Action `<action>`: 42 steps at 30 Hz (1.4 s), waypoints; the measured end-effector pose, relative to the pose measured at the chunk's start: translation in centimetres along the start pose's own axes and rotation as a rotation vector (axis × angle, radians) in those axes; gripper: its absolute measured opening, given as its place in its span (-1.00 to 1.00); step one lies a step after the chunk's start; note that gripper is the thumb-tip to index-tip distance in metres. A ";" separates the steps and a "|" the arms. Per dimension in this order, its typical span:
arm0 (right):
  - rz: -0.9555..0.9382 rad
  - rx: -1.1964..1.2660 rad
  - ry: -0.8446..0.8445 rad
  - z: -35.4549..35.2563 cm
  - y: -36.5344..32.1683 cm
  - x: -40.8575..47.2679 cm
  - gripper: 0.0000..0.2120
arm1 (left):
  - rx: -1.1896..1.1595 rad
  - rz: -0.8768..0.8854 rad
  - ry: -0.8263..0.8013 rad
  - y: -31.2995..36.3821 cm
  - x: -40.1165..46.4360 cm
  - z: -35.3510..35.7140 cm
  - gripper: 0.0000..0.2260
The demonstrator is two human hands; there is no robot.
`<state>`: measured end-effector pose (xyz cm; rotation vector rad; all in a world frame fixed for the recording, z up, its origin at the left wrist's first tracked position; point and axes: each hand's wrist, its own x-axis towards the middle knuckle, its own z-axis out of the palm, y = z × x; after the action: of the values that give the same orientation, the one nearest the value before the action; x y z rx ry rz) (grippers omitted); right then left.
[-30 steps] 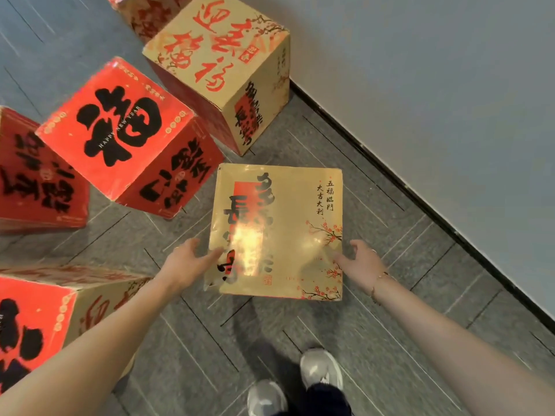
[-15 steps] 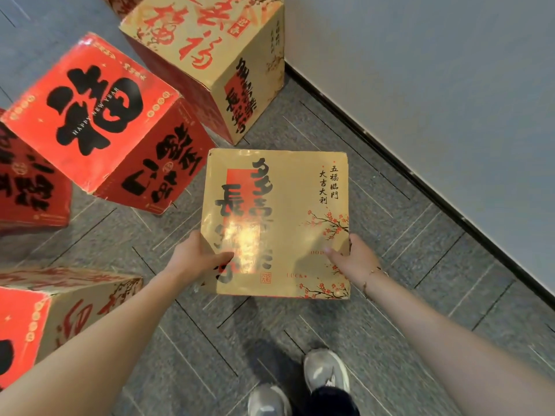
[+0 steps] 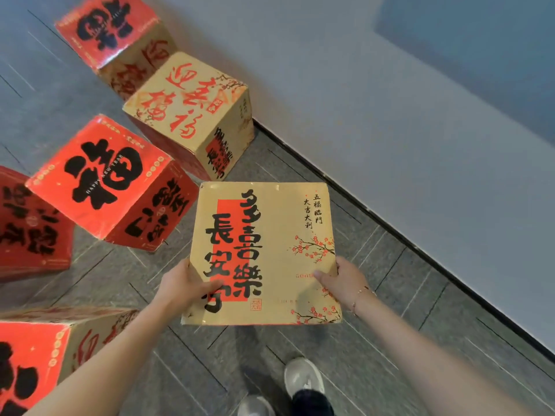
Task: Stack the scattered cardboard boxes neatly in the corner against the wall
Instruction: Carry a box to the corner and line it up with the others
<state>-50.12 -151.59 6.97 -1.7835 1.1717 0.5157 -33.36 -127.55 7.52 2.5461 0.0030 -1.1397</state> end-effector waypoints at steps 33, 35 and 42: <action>0.029 0.154 0.277 -31.5 2.0 -43.7 -0.60 | 0.352 0.708 -0.251 28.3 -41.2 -13.5 -0.70; 0.063 0.205 0.333 -31.8 3.9 -46.6 -0.61 | 0.386 0.748 -0.312 29.5 -43.1 -12.5 -0.72; 0.228 0.358 0.474 -32.2 10.2 -56.4 -0.64 | 0.568 0.930 -0.387 33.2 -51.0 -7.5 -0.69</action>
<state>-89.29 -152.57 59.83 -1.5049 1.6884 -0.0060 -57.69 -149.29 59.39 2.1695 -1.5951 -1.2676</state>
